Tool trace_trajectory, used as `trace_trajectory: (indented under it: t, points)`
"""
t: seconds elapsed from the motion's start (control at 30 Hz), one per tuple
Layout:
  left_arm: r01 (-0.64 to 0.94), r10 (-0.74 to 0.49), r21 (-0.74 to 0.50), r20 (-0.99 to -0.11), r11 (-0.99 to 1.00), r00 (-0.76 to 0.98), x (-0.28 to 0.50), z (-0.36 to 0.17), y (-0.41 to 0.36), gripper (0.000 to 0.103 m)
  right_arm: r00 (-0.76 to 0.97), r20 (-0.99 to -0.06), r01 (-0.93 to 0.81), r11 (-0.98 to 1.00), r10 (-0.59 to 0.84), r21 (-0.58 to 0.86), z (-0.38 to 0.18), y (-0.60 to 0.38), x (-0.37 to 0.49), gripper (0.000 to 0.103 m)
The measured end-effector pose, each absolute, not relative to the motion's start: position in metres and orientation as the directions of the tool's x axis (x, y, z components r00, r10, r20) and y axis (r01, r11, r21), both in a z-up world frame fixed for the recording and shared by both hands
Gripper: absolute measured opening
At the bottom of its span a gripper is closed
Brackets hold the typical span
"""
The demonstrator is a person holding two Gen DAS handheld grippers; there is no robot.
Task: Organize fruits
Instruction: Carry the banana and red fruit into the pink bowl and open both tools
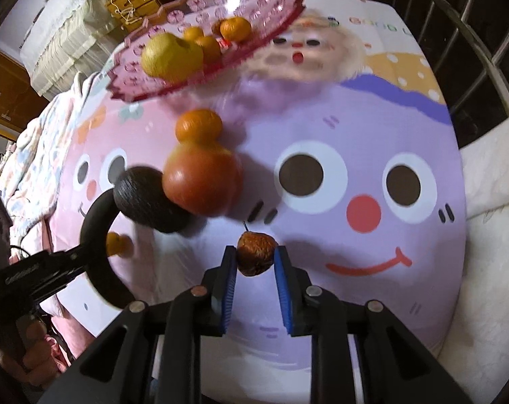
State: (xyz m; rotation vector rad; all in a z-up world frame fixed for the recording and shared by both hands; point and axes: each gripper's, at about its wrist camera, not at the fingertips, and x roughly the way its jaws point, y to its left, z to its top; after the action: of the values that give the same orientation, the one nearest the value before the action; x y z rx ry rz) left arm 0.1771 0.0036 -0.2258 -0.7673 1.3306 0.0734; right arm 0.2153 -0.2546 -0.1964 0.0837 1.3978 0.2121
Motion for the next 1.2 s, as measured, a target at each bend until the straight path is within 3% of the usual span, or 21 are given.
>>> trace_trajectory:
  t: [0.37,0.6,0.83,1.2]
  points:
    - [-0.313,-0.373,-0.517,-0.828,0.797,0.418,0.216,-0.119,0.025,0.025,0.258,-0.936,-0.089,0.971,0.239,0.224,-0.145,-0.247,0.243,0.021]
    - [-0.236,-0.342,-0.495,-0.807,0.837,0.48,0.261,-0.088,0.041,0.025,0.346,-0.904,-0.1,0.967,0.253,0.233,-0.113,-0.239,0.269,0.021]
    - [-0.203,-0.336,-0.498,-0.782,0.843,0.525,0.319,-0.103,0.045,0.025,0.403,-0.878,-0.101,0.966,0.258,0.238,-0.107,-0.229,0.297,0.021]
    - [-0.19,-0.36,-0.503,-0.791,0.843,0.495,0.393,-0.174,0.037,0.025,0.407,-0.89,-0.036,0.977,0.206,0.21,-0.153,-0.226,0.339,0.021]
